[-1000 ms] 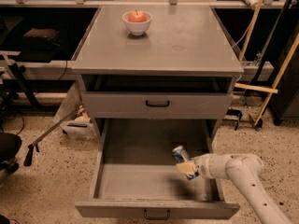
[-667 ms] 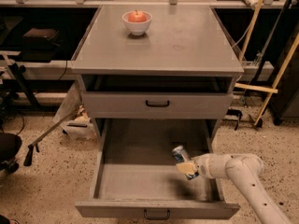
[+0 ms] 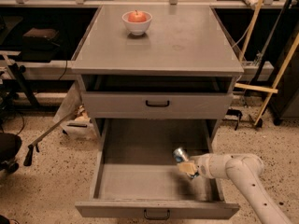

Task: Place redbull can into middle drawer

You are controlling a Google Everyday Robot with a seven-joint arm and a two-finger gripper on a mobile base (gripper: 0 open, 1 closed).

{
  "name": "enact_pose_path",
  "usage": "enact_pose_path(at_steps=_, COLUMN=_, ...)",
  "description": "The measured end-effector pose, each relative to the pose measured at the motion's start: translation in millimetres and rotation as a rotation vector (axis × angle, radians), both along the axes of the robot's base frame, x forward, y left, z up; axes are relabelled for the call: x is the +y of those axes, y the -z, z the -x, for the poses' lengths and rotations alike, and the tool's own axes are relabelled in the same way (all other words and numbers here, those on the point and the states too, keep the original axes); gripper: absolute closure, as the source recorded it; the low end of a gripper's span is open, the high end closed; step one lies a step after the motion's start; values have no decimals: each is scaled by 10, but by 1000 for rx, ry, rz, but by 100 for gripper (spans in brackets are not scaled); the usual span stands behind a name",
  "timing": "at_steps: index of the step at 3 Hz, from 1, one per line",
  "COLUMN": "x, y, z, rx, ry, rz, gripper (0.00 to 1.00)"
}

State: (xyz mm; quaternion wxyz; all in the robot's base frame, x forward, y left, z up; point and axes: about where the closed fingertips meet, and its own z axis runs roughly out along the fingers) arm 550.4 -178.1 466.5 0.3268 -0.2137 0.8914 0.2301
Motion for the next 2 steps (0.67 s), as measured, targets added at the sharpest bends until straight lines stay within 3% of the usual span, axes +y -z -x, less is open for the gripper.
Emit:
enact_pose_path(at_steps=1, x=0, y=0, z=0, rx=0, ry=0, rz=0, gripper=0)
enact_pose_path(at_steps=2, x=0, y=1, z=0, rx=0, ry=0, rz=0, gripper=0)
